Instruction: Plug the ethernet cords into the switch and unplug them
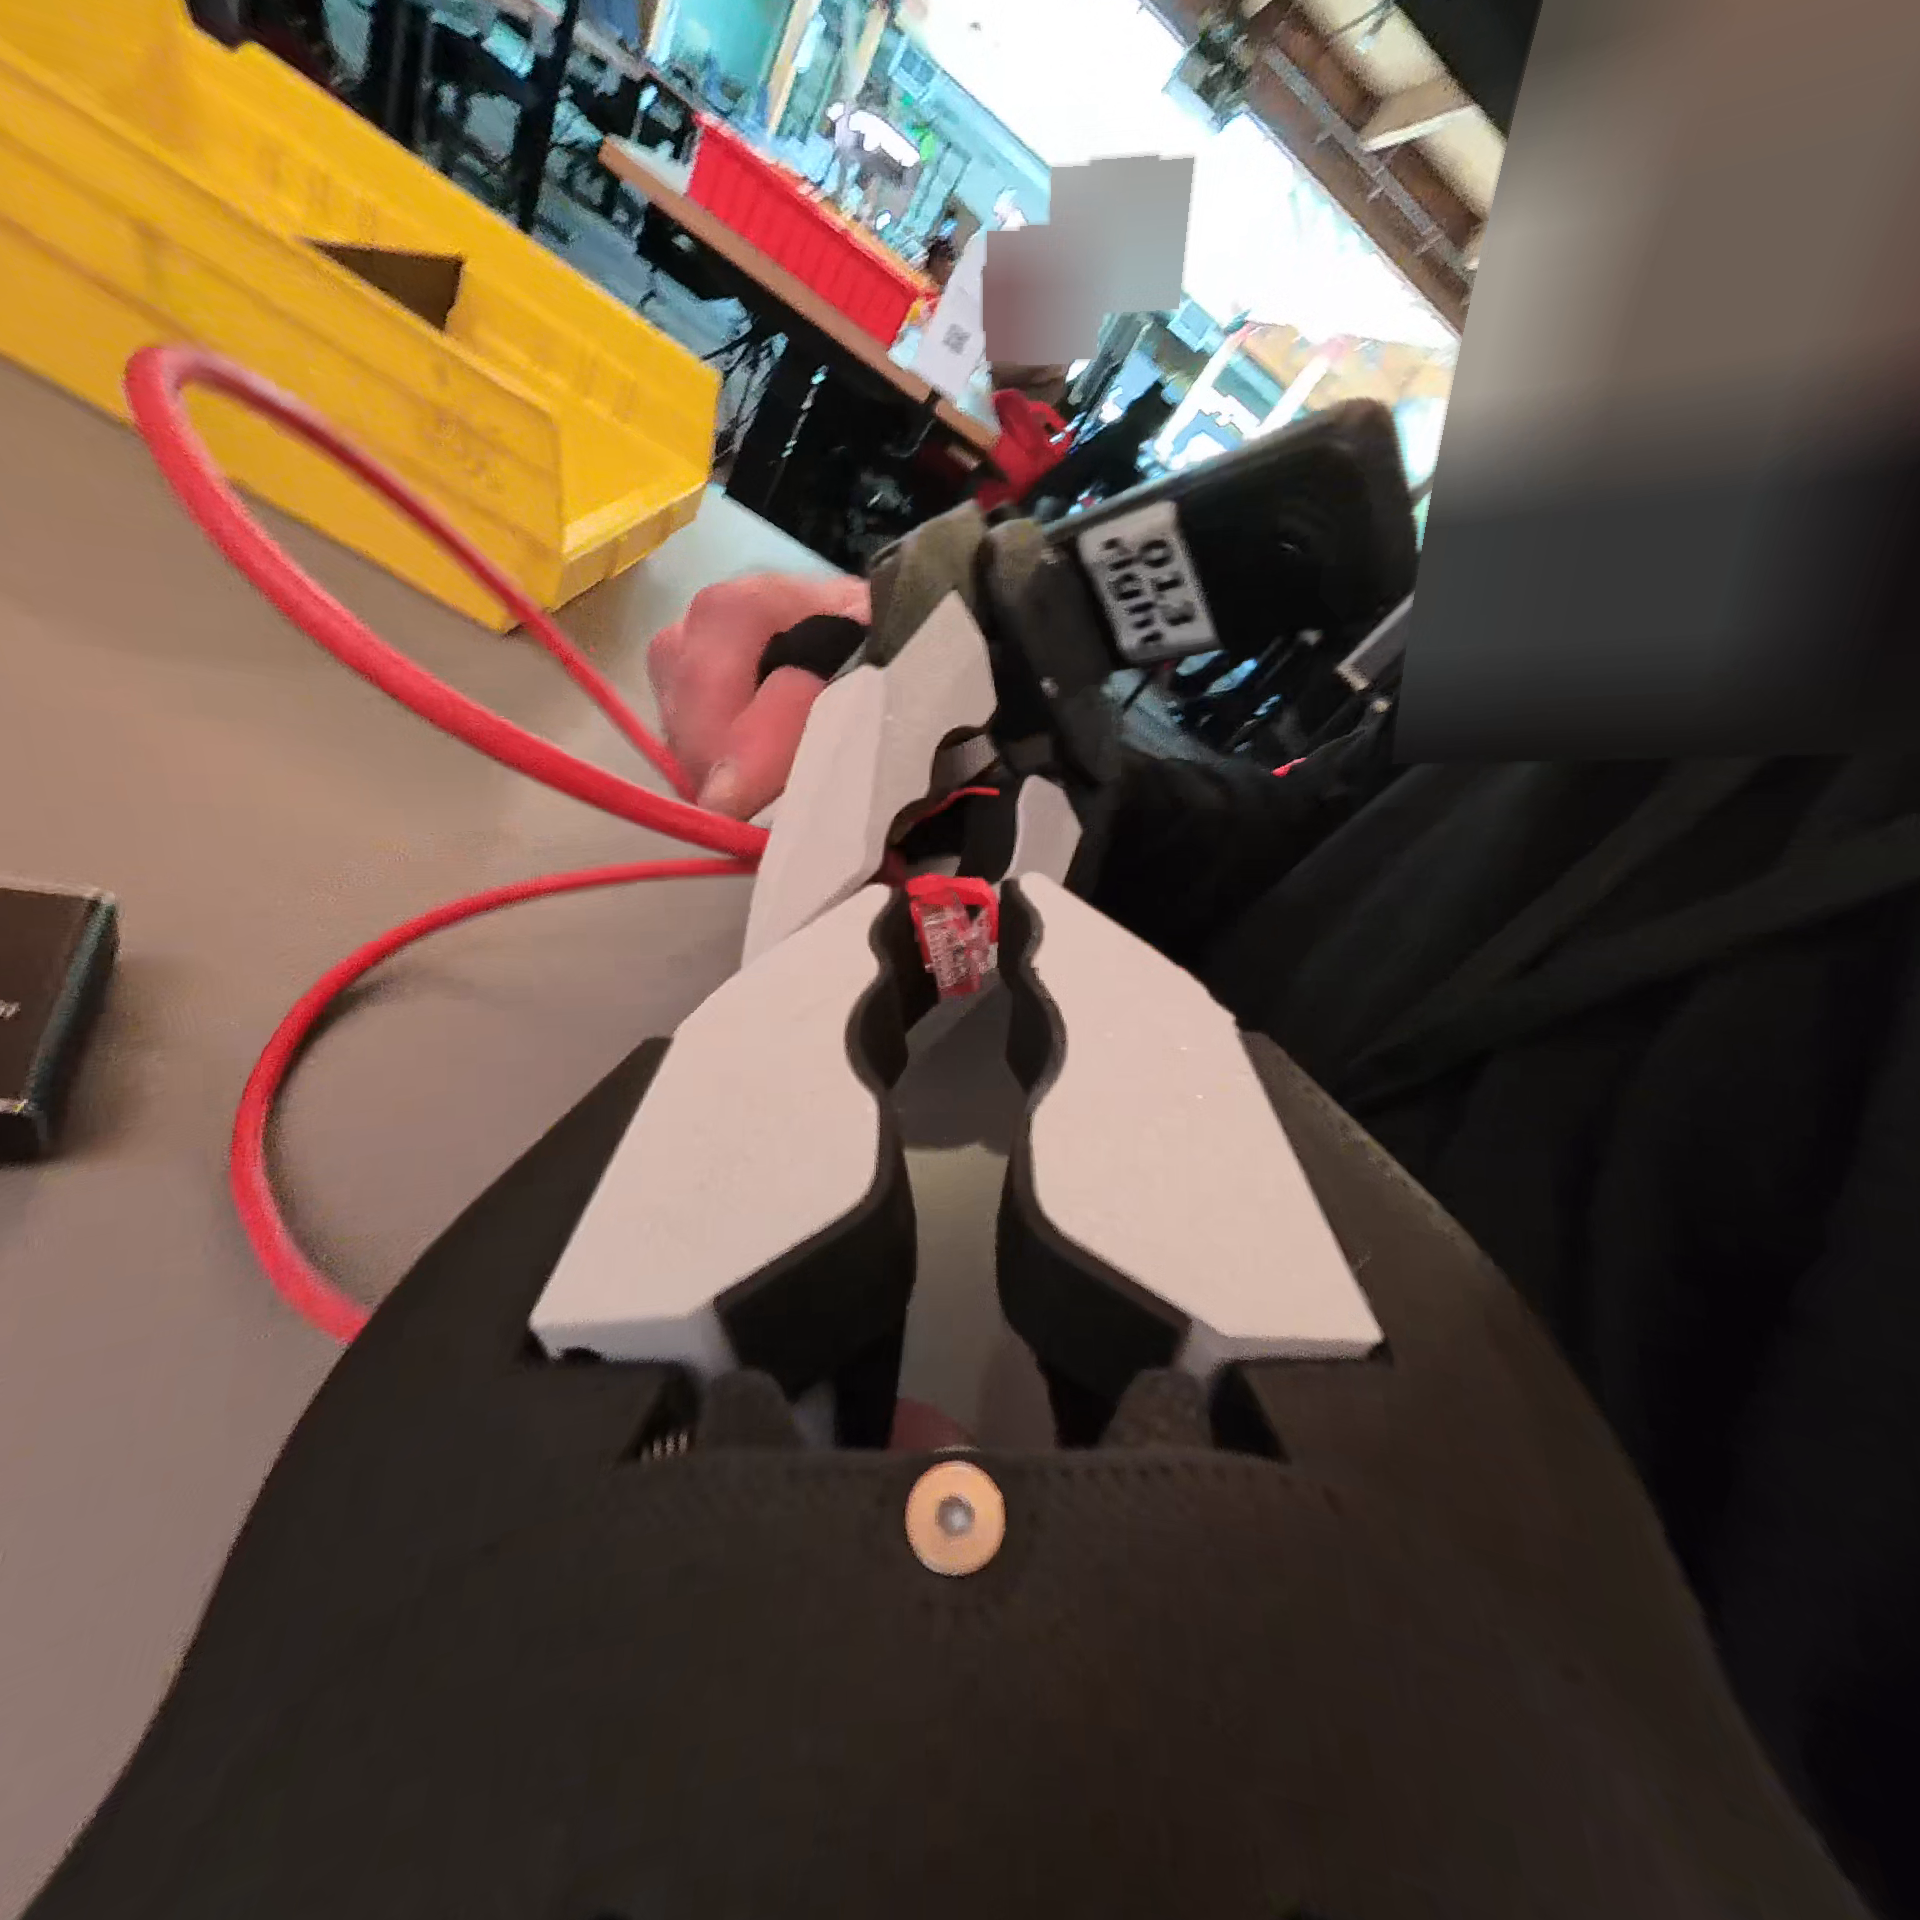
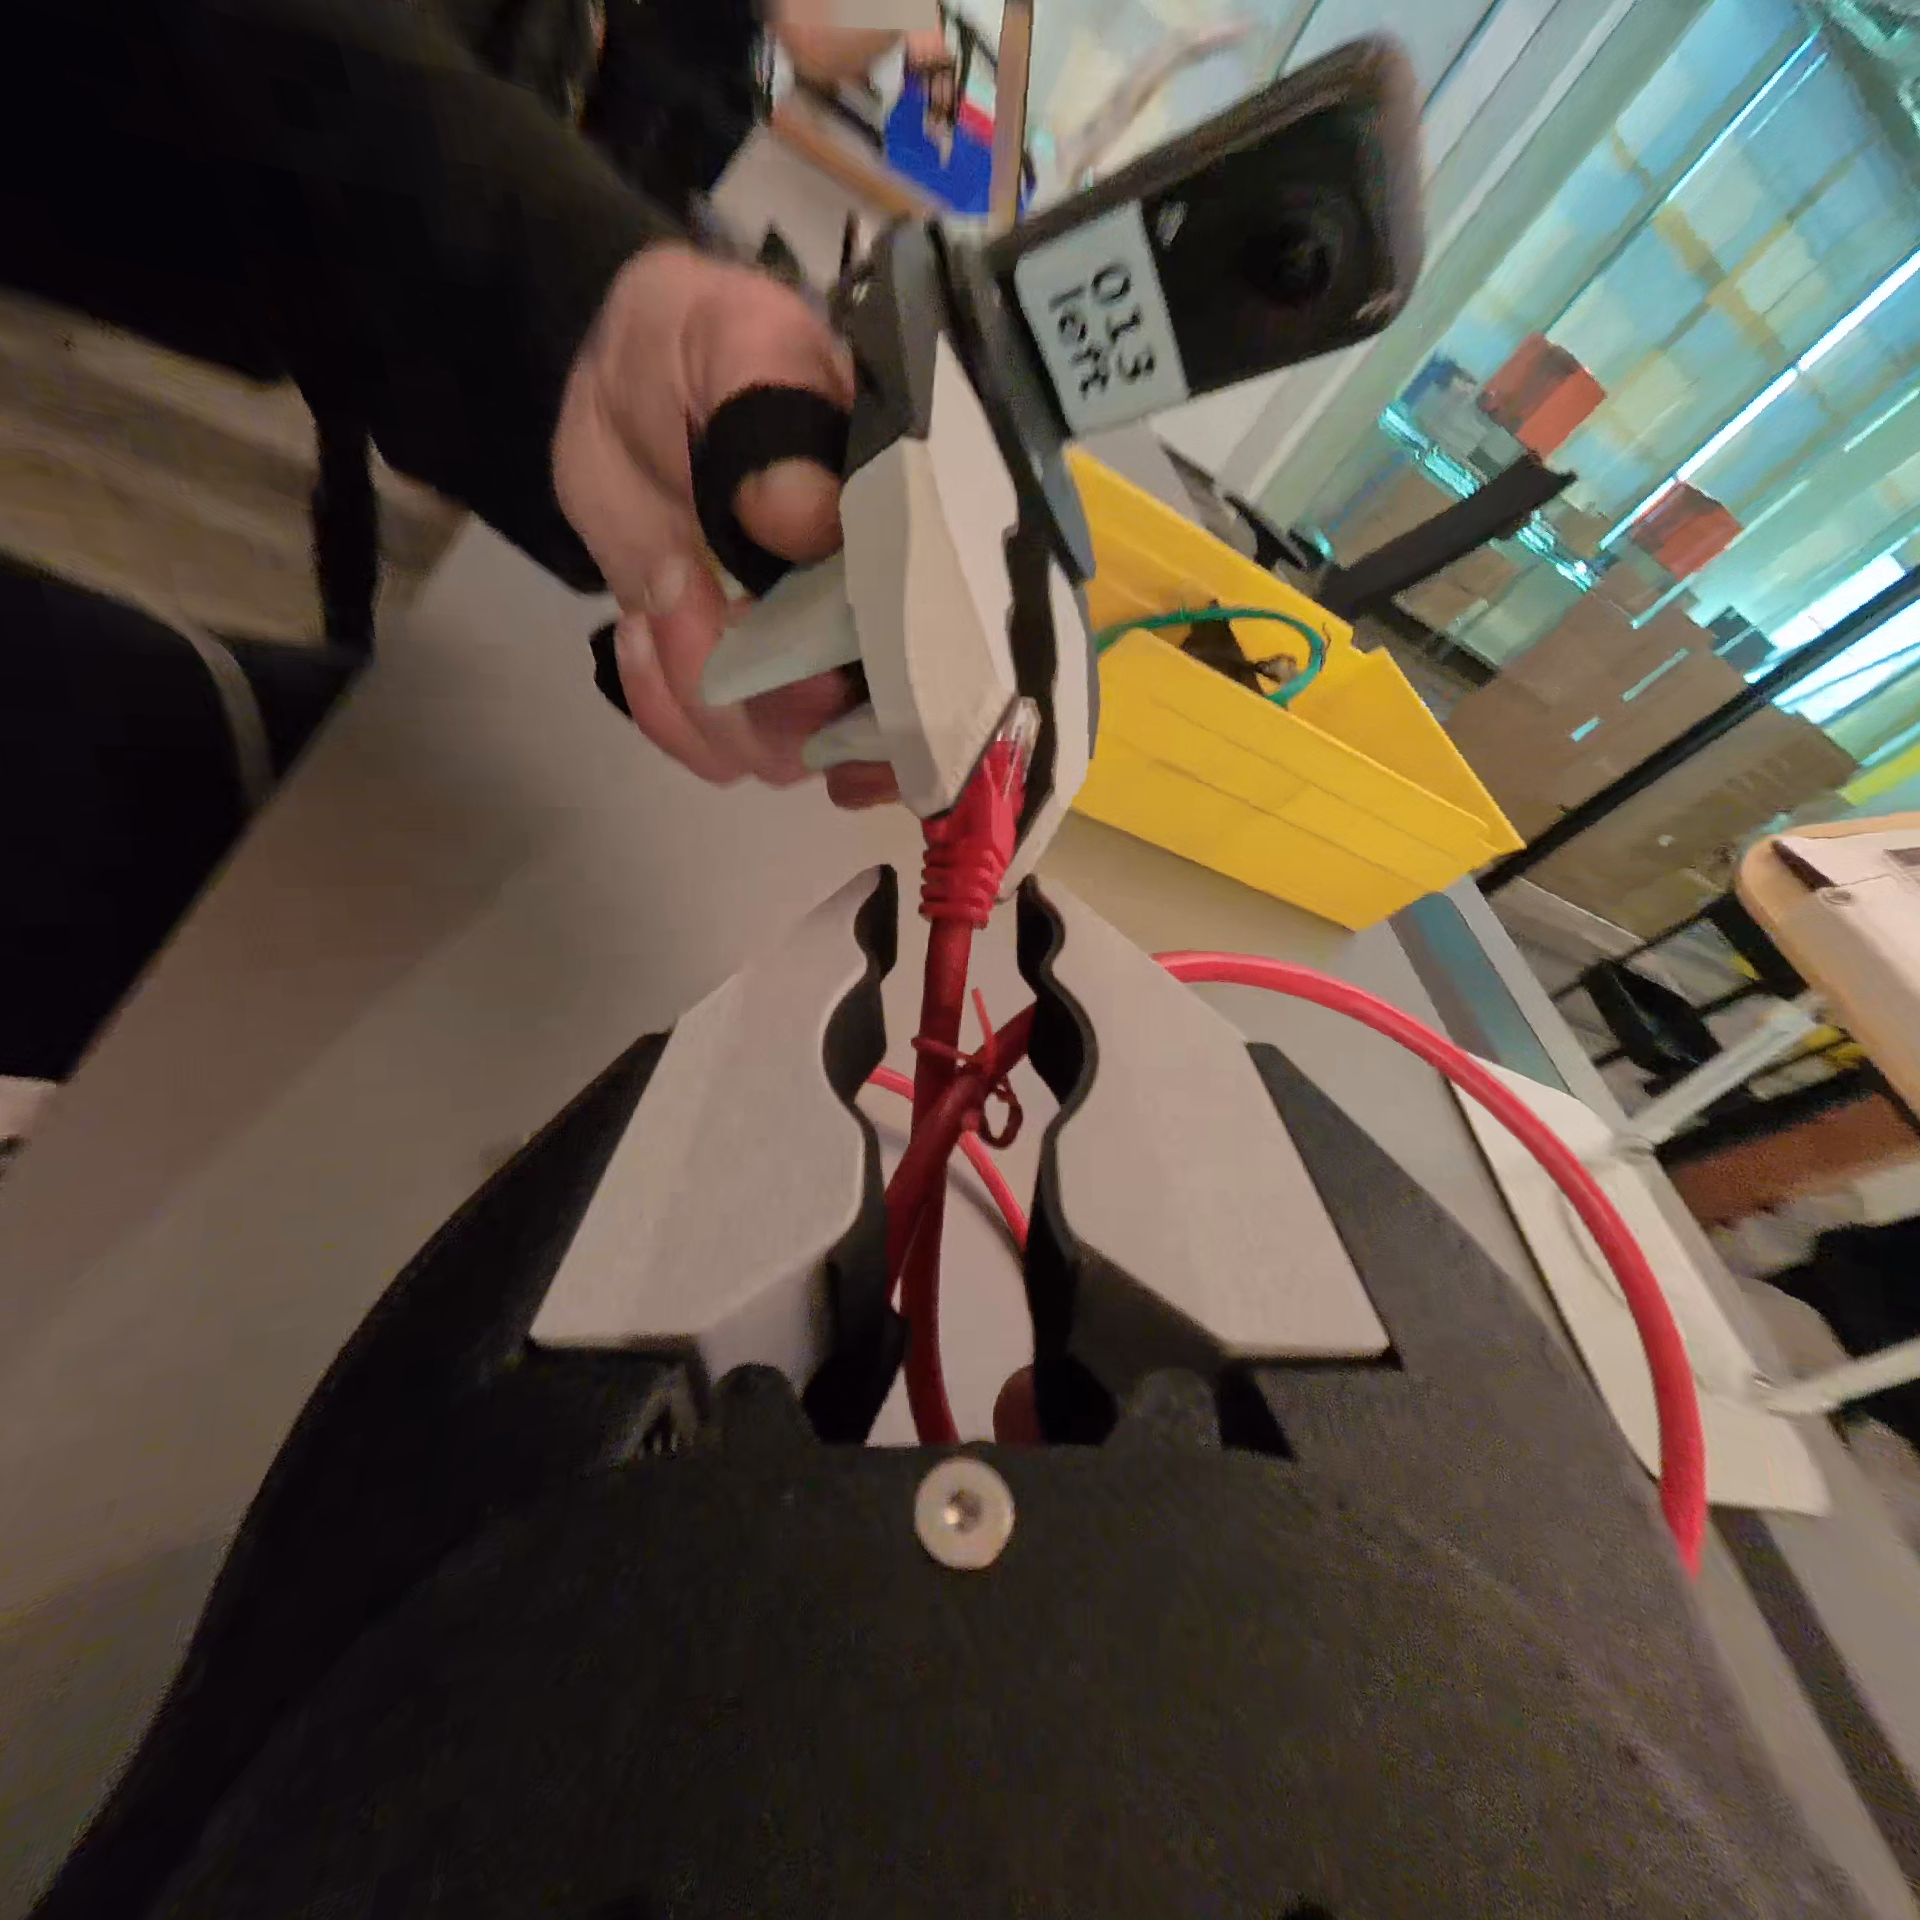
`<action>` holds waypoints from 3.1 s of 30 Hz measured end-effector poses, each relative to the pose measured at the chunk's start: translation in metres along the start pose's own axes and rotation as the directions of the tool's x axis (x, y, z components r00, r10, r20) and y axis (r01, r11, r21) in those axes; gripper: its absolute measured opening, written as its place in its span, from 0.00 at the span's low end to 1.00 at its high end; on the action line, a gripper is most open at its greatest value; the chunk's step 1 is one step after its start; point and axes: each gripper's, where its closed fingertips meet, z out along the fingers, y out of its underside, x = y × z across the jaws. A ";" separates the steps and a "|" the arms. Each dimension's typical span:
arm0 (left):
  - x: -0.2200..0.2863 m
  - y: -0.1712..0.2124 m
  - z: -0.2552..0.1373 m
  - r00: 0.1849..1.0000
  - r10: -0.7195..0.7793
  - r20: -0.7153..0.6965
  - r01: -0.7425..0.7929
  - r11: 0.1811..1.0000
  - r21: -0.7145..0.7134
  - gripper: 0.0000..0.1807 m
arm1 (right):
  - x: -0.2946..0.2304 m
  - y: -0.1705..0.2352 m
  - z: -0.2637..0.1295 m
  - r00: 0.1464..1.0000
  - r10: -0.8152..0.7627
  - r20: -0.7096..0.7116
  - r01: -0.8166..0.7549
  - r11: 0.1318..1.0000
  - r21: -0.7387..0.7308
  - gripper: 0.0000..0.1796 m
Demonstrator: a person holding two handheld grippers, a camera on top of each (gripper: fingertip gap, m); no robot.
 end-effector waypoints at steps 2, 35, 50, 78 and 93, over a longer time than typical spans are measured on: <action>0.006 -0.008 0.001 0.999 0.018 -0.045 -0.016 0.999 0.048 0.08 | 0.003 -0.010 -0.005 0.997 0.079 0.017 -0.080 0.993 0.087 0.11; -0.010 -0.013 -0.023 0.864 -0.248 -0.437 0.417 0.840 0.347 0.08 | 0.019 -0.027 -0.010 0.980 -0.100 -0.173 0.113 0.991 0.069 0.00; -0.003 -0.009 -0.016 0.833 -0.244 -0.497 0.432 0.848 0.307 0.08 | 0.010 -0.017 -0.005 0.981 -0.148 -0.129 0.151 0.988 0.018 0.05; -0.105 0.017 -0.018 0.931 0.018 0.366 -0.045 0.997 0.067 0.34 | 0.061 0.059 -0.036 0.944 0.264 -0.196 -0.289 0.951 -0.110 0.05; -0.224 0.031 -0.006 0.654 0.494 0.574 -0.110 0.812 -0.574 0.54 | 0.079 0.085 -0.056 0.920 0.280 -0.273 -0.327 0.934 -0.145 0.05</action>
